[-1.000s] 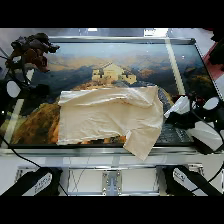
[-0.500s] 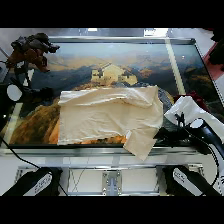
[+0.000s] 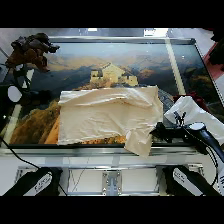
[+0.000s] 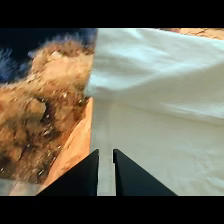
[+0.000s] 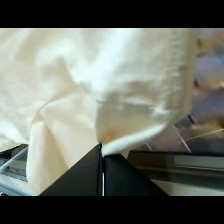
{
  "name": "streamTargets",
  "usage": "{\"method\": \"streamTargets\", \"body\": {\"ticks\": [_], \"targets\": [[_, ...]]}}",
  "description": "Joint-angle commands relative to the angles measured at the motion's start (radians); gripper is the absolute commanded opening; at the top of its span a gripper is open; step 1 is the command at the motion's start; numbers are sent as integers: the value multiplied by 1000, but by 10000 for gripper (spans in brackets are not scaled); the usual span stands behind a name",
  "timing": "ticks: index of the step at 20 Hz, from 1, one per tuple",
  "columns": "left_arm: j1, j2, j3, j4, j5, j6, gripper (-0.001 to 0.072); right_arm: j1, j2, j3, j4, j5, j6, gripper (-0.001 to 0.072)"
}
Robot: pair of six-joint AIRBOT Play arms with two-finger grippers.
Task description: Fold the shirts.
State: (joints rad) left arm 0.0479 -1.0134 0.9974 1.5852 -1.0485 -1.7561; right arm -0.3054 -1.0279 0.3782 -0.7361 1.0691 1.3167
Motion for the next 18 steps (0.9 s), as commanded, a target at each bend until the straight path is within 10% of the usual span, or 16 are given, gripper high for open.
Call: {"method": "streamTargets", "body": {"ticks": [1, 10, 12, 18], "targets": [[80, 22, -122, 84, -119, -147, 111, 0, 1, 58, 55, 90, -65, 24], [202, 99, -517, -271, -165, -201, 107, 0, 3, 142, 68, 104, -141, 25], [202, 99, -523, -292, -198, -207, 542, 0, 3, 142, 71, 104, -166, 25], [202, 96, -557, -388, -160, -212, 456, -1, 3, 142, 77, 95, -192, 25]]}}
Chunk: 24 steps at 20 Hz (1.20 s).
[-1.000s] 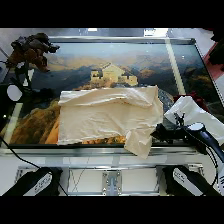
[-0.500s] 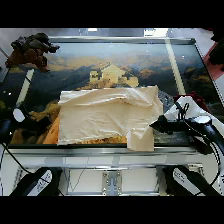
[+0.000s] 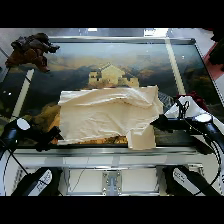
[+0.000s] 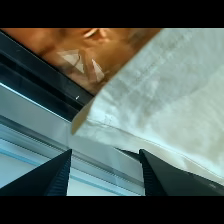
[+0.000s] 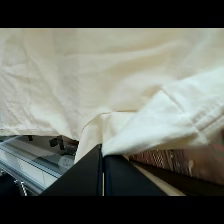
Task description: Fold the shirts.
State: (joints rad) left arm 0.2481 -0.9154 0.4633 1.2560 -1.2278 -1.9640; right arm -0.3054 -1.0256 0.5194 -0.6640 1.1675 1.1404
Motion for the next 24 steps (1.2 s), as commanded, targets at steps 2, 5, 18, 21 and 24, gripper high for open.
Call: {"method": "streamTargets", "body": {"ticks": [2, 5, 18, 21, 24], "targets": [[2, -12, -43, -51, 26, -4, 457, 0, 1, 1, 14, -2, -16, 25], [2, -14, -50, -47, 80, -3, 457, 0, 1, 1, 37, -3, -16, 25], [2, -88, -4, -97, 159, 46, 10, -1, 21, 5, 115, -9, -22, 24], [2, -41, 159, -111, 153, 116, 10, -24, 95, 58, 71, 33, 40, 23], [2, 11, 369, -109, 209, 139, 10, -84, 142, 160, 0, 91, 110, 22]]}}
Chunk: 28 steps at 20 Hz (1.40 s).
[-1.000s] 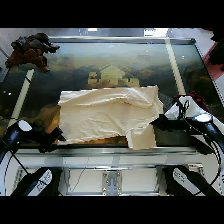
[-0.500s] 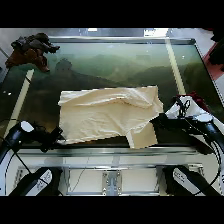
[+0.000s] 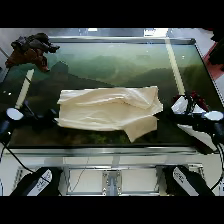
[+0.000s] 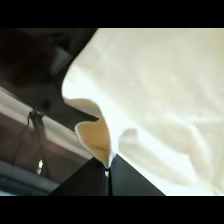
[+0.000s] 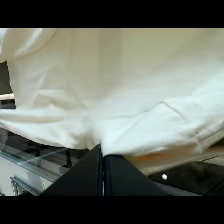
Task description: Fold the shirts.
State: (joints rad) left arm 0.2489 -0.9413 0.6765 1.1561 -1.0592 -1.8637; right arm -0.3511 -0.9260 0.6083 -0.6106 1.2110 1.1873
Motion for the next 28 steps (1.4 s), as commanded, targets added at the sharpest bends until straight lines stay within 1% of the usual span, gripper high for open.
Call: {"method": "streamTargets", "body": {"ticks": [1, 3, 4, 6, 8, 11, 14, 19, 23, 26, 27, 28], "targets": [[1, 35, 207, -24, 56, 43, 9, -40, 43, 110, -57, 50, 66, 22], [0, 22, 274, -81, 44, 147, 8, -15, 42, 170, -56, 29, 73, 22], [-2, 19, 286, -74, 48, 177, 8, 10, 42, 195, -56, 7, 74, 21], [-2, 11, 288, -1, 130, 164, 8, 73, 37, 238, -67, -95, 79, 20], [-2, -26, 289, 53, 216, 144, 8, 131, -3, 277, -116, -209, 101, 20], [-9, -153, 329, 47, 288, 149, 7, 189, -164, 342, -124, -293, 100, 20], [-52, -311, 433, 55, 304, 193, 7, 245, -346, 405, -121, -395, 100, 20], [-140, -554, 589, 103, 299, 196, 7, 300, -597, 518, -114, -505, 100, 20], [-156, -665, 603, 110, 315, 185, 8, 301, -717, 557, -115, -557, 101, 20], [-155, -692, 603, 105, 324, 186, 10, 301, -753, 557, -121, -565, 94, 24], [-155, -690, 607, 89, 334, 186, 33, 301, -752, 558, -122, -565, 85, 39], [-155, -688, 619, 77, 337, 190, 221, 293, -747, 571, -124, -542, 66, 158]]}}
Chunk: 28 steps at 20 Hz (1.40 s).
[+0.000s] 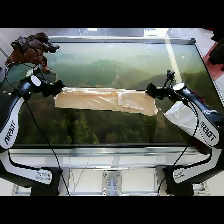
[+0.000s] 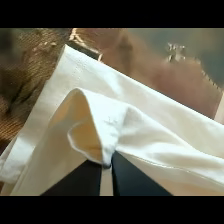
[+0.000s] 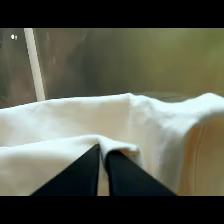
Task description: Fold the shirts.
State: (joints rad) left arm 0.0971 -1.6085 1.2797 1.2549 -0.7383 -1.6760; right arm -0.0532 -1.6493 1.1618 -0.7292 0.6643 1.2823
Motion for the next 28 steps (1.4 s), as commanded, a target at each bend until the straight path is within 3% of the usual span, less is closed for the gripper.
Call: {"method": "streamTargets", "body": {"ticks": [1, 2, 3, 6, 7, 8, 11, 13, 18, 28], "targets": [[-3, -15, 39, -24, 13, 10, 487, -17, -14, 40, -12, 50, -53, 333], [-3, -9, 66, -24, 6, 20, 630, -37, 1, 74, -31, 111, -60, 411], [-3, 0, 99, -24, -2, 29, 645, -62, 19, 107, -55, 167, -59, 411], [-3, 37, 183, -28, -3, 28, 645, -164, 78, 182, -157, 317, -37, 414], [-3, 47, 206, -29, -3, 28, 644, -200, 82, 185, -183, 363, -9, 469], [-4, 55, 223, -29, -2, 28, 644, -230, 75, 182, -204, 413, 11, 477], [-4, 64, 257, -62, -10, 28, 643, -283, 21, 129, -162, 508, -6, 522], [-4, 64, 258, -109, -16, 32, 641, -276, -31, 109, -127, 542, -69, 521], [-5, 64, 258, -203, -18, 88, 640, -244, -113, 110, -79, 460, -106, 617], [-6, 64, 258, -279, -48, 122, 639, -133, -175, 112, 112, 415, -211, 613]]}}
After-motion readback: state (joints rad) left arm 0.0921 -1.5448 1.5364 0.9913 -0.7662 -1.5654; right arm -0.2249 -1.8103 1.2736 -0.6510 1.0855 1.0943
